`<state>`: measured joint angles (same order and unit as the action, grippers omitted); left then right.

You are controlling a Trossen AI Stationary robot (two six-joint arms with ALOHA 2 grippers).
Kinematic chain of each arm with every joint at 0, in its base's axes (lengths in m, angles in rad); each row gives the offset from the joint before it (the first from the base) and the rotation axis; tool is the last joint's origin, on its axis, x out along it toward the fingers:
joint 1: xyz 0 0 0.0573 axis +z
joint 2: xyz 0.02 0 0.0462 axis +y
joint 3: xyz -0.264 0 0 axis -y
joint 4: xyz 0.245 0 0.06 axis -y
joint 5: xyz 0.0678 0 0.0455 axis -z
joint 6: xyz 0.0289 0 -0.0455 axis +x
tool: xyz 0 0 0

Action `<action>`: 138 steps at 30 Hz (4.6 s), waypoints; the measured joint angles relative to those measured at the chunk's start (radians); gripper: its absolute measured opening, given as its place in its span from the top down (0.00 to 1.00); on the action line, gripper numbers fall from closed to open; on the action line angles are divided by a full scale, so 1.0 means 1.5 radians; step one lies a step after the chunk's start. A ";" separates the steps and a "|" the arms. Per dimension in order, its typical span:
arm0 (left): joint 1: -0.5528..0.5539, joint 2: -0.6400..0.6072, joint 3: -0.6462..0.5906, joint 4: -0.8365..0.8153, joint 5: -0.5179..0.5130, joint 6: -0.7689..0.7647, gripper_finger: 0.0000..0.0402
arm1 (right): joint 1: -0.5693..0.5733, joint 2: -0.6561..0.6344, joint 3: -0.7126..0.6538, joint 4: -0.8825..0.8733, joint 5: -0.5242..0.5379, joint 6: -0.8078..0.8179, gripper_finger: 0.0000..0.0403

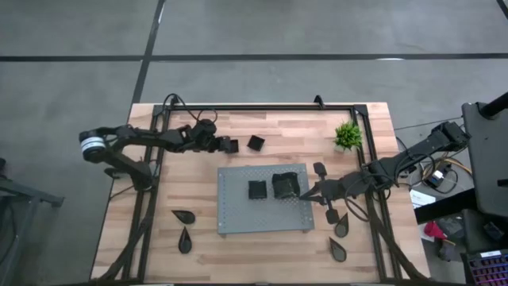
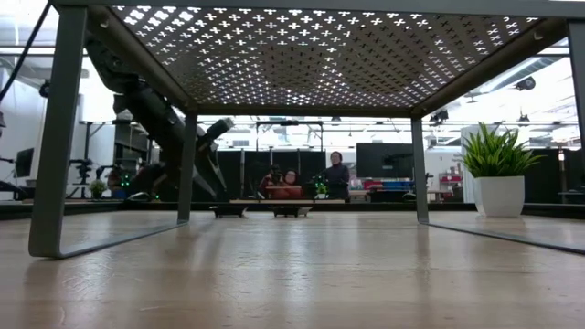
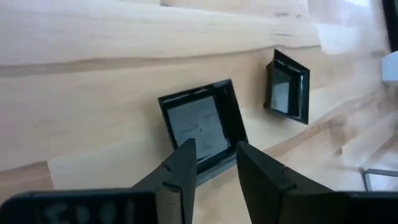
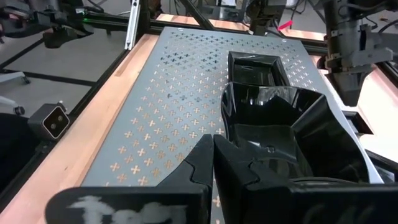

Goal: Pick & Place Mini shaped plates
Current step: Stack the square plate on top of the square plate on the shelf

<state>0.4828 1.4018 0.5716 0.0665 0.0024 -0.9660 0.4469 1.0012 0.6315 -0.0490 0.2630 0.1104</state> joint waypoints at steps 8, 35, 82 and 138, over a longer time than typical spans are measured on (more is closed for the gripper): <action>0.003 0.001 -0.002 -0.070 -0.055 0.006 0.75 | 0.000 0.008 0.000 0.000 0.000 -0.001 0.98; 0.003 0.022 -0.002 -0.031 -0.061 -0.003 0.77 | 0.000 0.010 0.000 0.002 0.000 -0.006 0.98; -0.005 0.106 0.031 0.015 -0.042 -0.014 0.78 | 0.012 -0.065 0.000 -0.005 -0.059 -0.006 0.98; -0.539 -0.194 0.108 0.040 -0.470 -0.126 1.00 | 0.014 -0.065 0.000 -0.034 -0.058 0.009 0.98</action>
<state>-0.3258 1.1101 0.7338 0.1261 -0.7020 -1.1553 0.4675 0.9035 0.6319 -0.0999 0.1753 0.1246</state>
